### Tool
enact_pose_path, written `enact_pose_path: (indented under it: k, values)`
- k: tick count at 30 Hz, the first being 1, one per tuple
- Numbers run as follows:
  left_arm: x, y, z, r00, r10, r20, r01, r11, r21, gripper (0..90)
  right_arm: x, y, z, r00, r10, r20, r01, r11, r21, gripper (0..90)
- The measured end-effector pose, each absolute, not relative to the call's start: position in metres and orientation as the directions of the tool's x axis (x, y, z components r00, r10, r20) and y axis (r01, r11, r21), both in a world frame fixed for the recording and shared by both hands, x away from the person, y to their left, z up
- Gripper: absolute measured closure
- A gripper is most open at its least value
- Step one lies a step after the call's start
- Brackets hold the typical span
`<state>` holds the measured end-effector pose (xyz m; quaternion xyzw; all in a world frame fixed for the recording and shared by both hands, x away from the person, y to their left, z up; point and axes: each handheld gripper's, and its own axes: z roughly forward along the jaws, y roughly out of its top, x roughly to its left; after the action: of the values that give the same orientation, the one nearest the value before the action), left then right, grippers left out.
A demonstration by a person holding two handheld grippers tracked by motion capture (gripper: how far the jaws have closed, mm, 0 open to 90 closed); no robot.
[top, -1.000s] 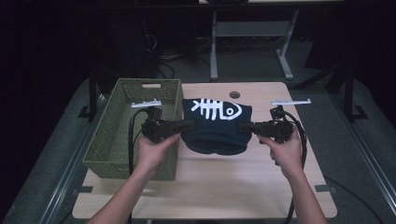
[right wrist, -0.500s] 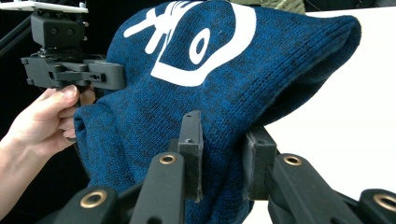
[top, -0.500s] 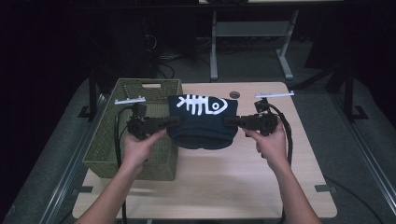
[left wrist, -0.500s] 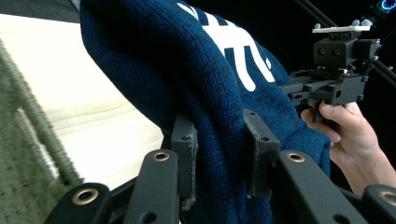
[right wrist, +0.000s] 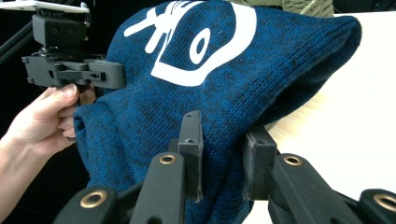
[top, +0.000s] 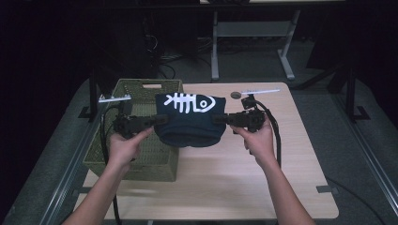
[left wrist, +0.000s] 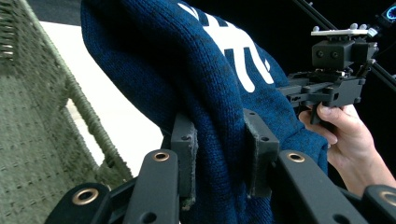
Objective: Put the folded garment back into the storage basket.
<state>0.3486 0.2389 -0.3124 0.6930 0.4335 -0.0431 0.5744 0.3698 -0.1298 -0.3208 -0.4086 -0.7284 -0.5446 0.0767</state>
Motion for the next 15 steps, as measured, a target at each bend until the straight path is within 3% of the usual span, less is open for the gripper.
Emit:
enact_pose_path:
  k: [15]
  values:
    - [0.347, 0.272, -0.311, 0.581, 0.58, -0.571, 0.66, 0.075, 0.748, 69.7, 0.378, -0.096, -0.315, -0.687, 0.471, 0.553, 0.664, 0.099, 0.741, 73.0]
